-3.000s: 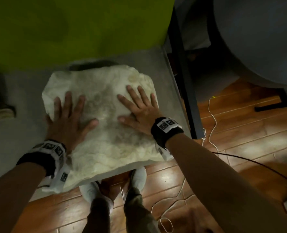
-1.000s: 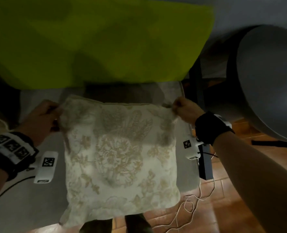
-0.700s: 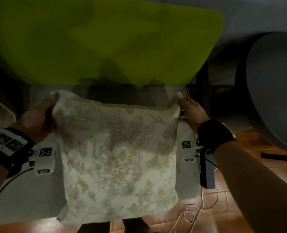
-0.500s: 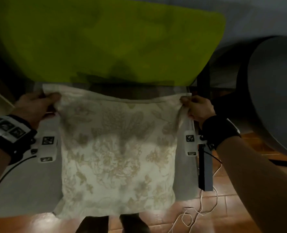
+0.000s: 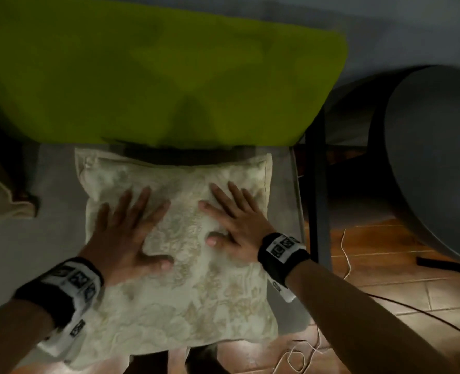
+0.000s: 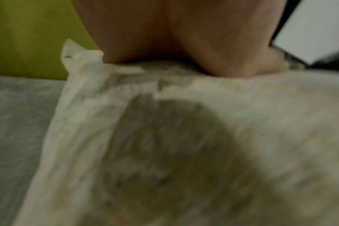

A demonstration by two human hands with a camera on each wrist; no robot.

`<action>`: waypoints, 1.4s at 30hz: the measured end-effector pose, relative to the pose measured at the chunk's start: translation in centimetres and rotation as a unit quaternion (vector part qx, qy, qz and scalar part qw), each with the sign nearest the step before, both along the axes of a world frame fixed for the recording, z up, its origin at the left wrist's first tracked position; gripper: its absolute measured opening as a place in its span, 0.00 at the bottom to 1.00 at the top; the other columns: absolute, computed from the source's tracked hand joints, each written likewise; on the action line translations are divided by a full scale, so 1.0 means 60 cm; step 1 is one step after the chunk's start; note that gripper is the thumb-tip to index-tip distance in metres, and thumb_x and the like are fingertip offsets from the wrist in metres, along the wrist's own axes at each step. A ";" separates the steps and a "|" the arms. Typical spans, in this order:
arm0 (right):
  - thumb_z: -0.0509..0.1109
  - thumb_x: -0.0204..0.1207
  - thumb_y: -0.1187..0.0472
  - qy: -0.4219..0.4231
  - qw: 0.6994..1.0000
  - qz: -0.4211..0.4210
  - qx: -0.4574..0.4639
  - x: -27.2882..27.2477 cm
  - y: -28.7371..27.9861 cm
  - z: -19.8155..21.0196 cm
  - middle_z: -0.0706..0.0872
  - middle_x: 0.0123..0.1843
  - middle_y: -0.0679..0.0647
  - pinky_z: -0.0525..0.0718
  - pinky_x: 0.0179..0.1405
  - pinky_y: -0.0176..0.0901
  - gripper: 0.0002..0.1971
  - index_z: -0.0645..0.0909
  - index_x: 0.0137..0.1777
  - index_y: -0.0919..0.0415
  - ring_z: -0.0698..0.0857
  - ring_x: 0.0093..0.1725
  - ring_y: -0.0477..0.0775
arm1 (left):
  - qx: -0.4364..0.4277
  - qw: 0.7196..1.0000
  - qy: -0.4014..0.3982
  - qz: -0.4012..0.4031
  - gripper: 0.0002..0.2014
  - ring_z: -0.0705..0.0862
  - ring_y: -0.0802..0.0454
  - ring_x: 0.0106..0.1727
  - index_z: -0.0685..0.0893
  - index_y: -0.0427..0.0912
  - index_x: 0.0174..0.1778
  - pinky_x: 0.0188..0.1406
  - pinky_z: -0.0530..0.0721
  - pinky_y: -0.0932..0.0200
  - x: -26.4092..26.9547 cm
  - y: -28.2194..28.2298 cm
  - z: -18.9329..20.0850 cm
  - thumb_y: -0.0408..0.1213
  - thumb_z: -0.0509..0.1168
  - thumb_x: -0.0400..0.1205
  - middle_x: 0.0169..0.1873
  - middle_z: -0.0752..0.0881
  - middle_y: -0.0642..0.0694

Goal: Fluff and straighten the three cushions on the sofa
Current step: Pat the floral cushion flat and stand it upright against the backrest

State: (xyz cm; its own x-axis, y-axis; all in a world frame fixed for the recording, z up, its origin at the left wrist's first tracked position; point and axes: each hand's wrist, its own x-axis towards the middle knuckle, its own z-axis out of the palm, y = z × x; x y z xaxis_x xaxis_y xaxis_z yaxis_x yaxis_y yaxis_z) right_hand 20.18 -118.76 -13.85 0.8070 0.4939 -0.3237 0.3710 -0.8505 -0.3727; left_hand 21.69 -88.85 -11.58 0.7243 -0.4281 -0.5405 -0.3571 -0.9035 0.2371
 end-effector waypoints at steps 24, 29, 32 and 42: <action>0.48 0.86 0.32 -0.032 0.997 0.057 0.037 0.086 0.003 0.033 0.47 0.93 0.50 0.43 0.87 0.71 0.34 0.48 0.90 0.40 0.43 0.91 0.60 | 0.045 0.995 0.073 -0.043 0.55 0.29 0.39 0.86 0.20 0.69 0.78 0.80 0.37 0.26 0.041 -0.021 -0.041 0.89 0.36 0.60 0.83 0.22 0.50; 0.47 0.78 0.20 0.144 0.989 0.012 -0.017 0.108 -0.001 -0.033 0.27 0.89 0.38 0.40 0.85 0.74 0.38 0.35 0.84 0.21 0.30 0.89 0.57 | -0.004 0.996 0.084 -0.003 0.47 0.27 0.47 0.86 0.23 0.72 0.78 0.85 0.39 0.38 0.044 0.044 -0.033 0.86 0.35 0.68 0.83 0.23 0.54; 0.44 0.71 0.15 0.176 0.984 -0.007 -0.037 0.118 -0.013 -0.042 0.28 0.90 0.40 0.43 0.84 0.77 0.41 0.29 0.80 0.17 0.37 0.91 0.59 | -0.012 0.995 0.097 0.020 0.45 0.32 0.50 0.87 0.26 0.72 0.80 0.86 0.43 0.42 0.046 0.081 -0.043 0.84 0.36 0.71 0.86 0.29 0.54; 0.35 0.59 0.08 0.186 0.976 -0.063 -0.090 0.104 -0.028 -0.025 0.34 0.91 0.42 0.45 0.83 0.79 0.47 0.22 0.77 0.19 0.42 0.91 0.56 | -0.085 0.910 0.196 0.356 0.51 0.73 0.41 0.79 0.65 0.57 0.85 0.81 0.66 0.45 0.092 0.159 -0.040 0.84 0.40 0.70 0.81 0.73 0.47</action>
